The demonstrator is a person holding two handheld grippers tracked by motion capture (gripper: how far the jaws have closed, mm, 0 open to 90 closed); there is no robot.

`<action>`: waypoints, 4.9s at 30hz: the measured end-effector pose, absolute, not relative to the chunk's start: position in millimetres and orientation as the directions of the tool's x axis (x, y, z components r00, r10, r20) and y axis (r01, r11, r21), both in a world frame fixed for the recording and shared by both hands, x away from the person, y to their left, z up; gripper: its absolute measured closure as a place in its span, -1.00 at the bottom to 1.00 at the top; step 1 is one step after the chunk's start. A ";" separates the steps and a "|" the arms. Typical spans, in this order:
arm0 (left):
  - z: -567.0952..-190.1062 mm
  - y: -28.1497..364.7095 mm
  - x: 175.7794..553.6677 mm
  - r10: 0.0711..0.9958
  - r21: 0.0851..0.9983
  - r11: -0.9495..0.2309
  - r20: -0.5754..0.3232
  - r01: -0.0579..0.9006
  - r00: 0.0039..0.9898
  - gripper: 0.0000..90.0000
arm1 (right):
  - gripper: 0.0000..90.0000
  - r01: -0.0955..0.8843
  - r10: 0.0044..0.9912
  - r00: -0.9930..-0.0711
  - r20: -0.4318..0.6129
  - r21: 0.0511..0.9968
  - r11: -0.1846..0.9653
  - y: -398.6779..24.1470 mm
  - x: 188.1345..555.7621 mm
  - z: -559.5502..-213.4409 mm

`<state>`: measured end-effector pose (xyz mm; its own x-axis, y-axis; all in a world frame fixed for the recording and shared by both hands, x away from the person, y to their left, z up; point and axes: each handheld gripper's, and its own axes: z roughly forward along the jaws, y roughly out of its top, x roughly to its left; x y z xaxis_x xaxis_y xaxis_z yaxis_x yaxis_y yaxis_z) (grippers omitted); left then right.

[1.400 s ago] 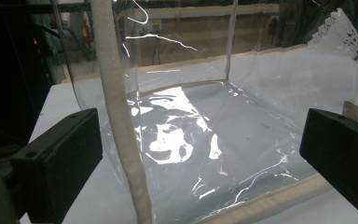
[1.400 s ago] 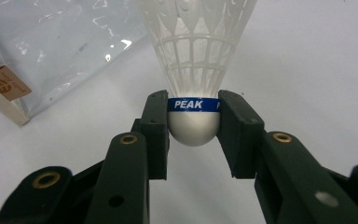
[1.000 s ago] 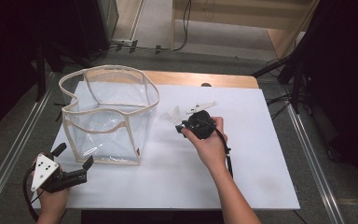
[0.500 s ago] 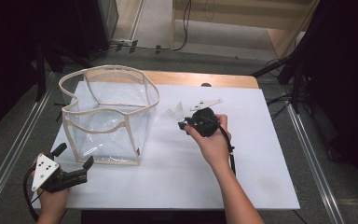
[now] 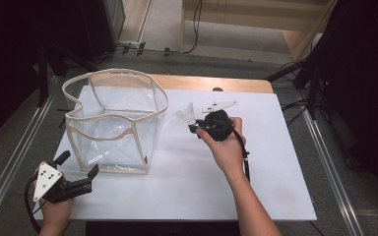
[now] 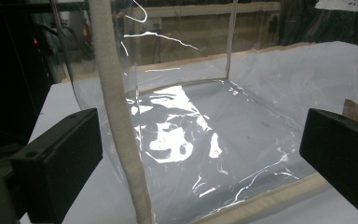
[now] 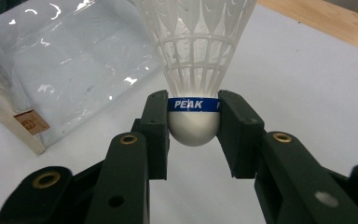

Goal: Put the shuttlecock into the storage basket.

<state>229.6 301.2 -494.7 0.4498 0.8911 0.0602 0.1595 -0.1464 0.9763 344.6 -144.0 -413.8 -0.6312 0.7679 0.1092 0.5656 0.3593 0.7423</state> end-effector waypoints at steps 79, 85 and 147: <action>-494.8 300.2 229.8 0.889 0.976 -0.151 0.064 0.158 0.454 -1.00 | 0.41 0.438 0.768 -0.637 0.062 0.850 0.294 -142.9 345.1 -357.2; -494.8 300.2 229.8 0.889 0.976 -0.151 0.064 0.158 0.454 -1.00 | 0.40 0.430 0.768 -0.638 0.059 0.855 0.291 -141.2 345.2 -354.8; -494.6 300.6 229.8 0.888 0.976 -0.150 0.063 0.157 0.455 -1.00 | 0.40 0.356 0.723 -0.690 0.034 0.886 0.298 -101.1 350.3 -333.3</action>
